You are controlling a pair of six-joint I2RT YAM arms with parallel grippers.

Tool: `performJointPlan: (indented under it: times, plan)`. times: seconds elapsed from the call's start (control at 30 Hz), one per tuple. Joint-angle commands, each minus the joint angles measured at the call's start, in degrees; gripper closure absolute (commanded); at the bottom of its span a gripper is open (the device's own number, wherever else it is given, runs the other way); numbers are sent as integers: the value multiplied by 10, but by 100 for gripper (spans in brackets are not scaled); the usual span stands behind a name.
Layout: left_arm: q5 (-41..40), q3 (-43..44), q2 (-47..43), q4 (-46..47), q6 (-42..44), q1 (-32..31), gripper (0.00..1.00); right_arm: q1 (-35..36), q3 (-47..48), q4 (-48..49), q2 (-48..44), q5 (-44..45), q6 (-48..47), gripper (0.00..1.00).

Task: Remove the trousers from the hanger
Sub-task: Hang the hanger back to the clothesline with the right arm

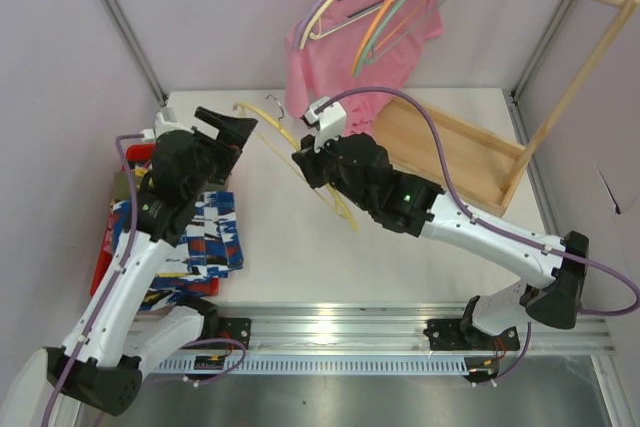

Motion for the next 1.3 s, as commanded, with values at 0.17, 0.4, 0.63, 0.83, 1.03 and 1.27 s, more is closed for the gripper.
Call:
performJointPlan:
  times: [0.17, 0.4, 0.63, 0.83, 1.03, 1.27]
  plan:
    - [-17, -8, -86, -12, 233, -2, 1, -18, 52, -250, -90, 179, 98, 100]
    - [-85, -30, -128, -46, 277, -1, 1, -24, 83, -496, -138, 231, 247, 100]
    - [-66, -45, -123, -38, 278, -1, 1, -97, 80, -629, -144, 327, 345, 100]
    - [-70, -56, -119, -35, 287, 0, 0, -155, 170, -600, -73, 451, 277, 100]
    - [-65, -59, -112, -27, 295, 16, 0, -174, 200, -236, -33, 568, -76, 100]
    - [-62, -49, -95, -16, 302, 19, 1, -237, 262, 25, 62, 527, -267, 100]
